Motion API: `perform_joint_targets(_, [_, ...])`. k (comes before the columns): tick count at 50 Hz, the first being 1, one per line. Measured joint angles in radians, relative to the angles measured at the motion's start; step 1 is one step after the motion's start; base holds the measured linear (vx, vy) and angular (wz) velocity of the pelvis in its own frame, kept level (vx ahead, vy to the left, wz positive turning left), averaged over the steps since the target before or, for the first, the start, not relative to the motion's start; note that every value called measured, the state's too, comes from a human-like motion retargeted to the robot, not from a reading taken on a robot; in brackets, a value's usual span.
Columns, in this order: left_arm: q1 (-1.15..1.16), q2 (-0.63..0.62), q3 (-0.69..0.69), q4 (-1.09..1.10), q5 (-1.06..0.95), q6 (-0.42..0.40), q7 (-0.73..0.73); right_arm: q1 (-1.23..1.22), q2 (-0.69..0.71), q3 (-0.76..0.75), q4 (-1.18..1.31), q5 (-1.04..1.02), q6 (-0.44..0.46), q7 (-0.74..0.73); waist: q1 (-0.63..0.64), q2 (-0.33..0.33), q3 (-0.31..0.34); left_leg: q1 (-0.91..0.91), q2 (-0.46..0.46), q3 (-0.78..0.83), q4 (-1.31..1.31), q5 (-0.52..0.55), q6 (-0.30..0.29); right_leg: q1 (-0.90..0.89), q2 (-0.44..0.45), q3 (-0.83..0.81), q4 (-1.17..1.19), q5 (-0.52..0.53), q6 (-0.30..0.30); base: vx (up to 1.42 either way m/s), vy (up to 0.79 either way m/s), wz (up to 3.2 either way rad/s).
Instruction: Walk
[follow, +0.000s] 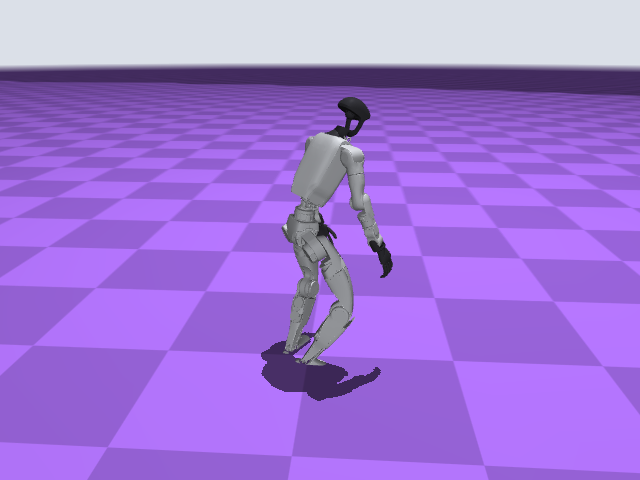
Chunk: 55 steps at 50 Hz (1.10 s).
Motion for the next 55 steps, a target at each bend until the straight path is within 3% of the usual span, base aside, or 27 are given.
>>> perform_joint_targets(20, [-0.002,0.031,-0.050,0.081,0.055,-0.012,-0.032,0.076,0.049,0.021,0.041,-0.045,-0.017,0.038,-0.088,-0.067,-0.055,0.051,-0.149,0.055,-0.214,0.038,0.025,-0.150,-0.097,0.118,0.100,0.088,0.058,0.00,0.07,-0.19])
perform_joint_targets(33, [0.002,0.054,-0.053,0.040,0.066,-0.027,-0.039,0.070,0.059,0.015,0.001,-0.081,-0.025,0.045,-0.097,-0.106,-0.073,0.144,-0.228,0.153,-0.382,0.095,0.032,-0.156,-0.208,0.083,0.208,0.019,-0.002,-0.01,0.01,-0.50])
perform_joint_targets(44, [0.012,0.075,-0.027,0.023,0.053,-0.036,-0.051,0.057,0.088,0.004,-0.011,-0.104,-0.023,0.060,-0.091,-0.138,-0.087,0.202,-0.247,0.218,-0.445,0.130,0.033,-0.100,-0.164,0.091,0.117,-0.036,0.010,-0.01,-0.04,-0.49])
perform_joint_targets(55, [0.020,0.087,-0.004,0.038,0.051,-0.028,-0.063,0.049,0.097,-0.006,-0.005,-0.108,-0.013,0.055,-0.081,-0.139,-0.087,0.185,-0.176,0.242,-0.315,0.104,0.036,-0.082,-0.069,0.145,0.040,-0.074,0.002,0.00,-0.06,-0.52])
